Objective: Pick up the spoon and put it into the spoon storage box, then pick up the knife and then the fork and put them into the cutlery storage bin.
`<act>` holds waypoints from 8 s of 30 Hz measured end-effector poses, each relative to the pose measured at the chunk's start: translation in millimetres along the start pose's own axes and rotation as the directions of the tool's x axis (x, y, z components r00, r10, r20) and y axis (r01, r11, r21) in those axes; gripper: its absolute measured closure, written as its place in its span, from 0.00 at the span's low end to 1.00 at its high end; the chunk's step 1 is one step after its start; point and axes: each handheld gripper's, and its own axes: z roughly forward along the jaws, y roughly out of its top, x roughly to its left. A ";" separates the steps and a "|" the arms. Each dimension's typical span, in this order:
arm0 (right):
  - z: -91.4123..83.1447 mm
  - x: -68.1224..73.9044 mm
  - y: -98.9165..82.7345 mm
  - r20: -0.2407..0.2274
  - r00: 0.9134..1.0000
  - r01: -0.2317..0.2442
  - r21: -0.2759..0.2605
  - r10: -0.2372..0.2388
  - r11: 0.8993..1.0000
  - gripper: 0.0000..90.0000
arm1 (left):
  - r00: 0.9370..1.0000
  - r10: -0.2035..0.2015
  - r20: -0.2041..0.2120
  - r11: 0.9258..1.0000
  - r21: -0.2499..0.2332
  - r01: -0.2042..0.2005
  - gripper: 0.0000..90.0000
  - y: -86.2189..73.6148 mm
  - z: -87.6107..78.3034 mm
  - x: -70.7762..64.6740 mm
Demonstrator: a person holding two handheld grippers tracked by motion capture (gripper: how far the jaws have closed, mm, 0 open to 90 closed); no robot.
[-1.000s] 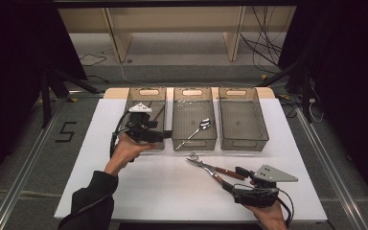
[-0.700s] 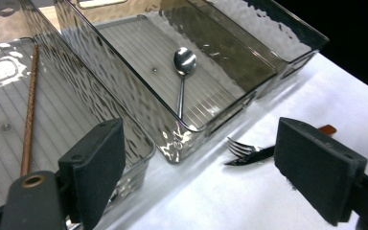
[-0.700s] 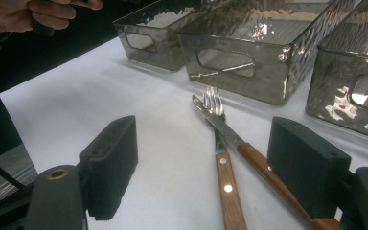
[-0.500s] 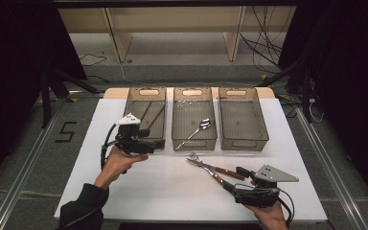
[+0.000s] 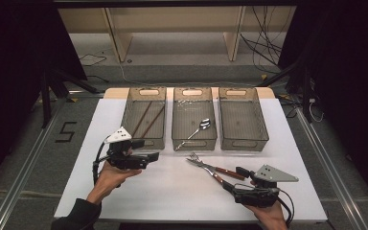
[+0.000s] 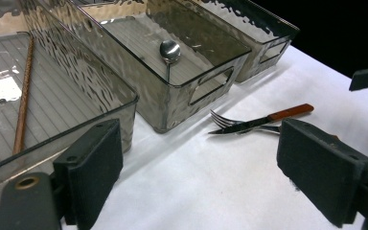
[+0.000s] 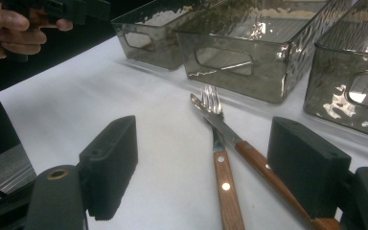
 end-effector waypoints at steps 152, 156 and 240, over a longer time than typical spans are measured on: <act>68.3 -37.8 90.2 -0.072 0.940 0.319 0.533 -0.333 0.784 0.86 | 0.998 0.023 -0.066 0.994 -0.106 -0.030 0.17 -51.2 -34.7 -9.6; 64.5 -40.3 97.0 -0.048 0.945 0.301 0.509 -0.323 0.806 0.86 | 0.997 0.005 -0.078 0.993 -0.119 -0.014 0.17 -52.2 -37.2 -7.2; 101.1 -135.4 147.1 0.330 0.944 -0.140 0.344 0.020 0.929 0.86 | 0.996 -0.002 -0.084 0.988 -0.152 -0.011 0.17 -52.8 -40.4 -7.7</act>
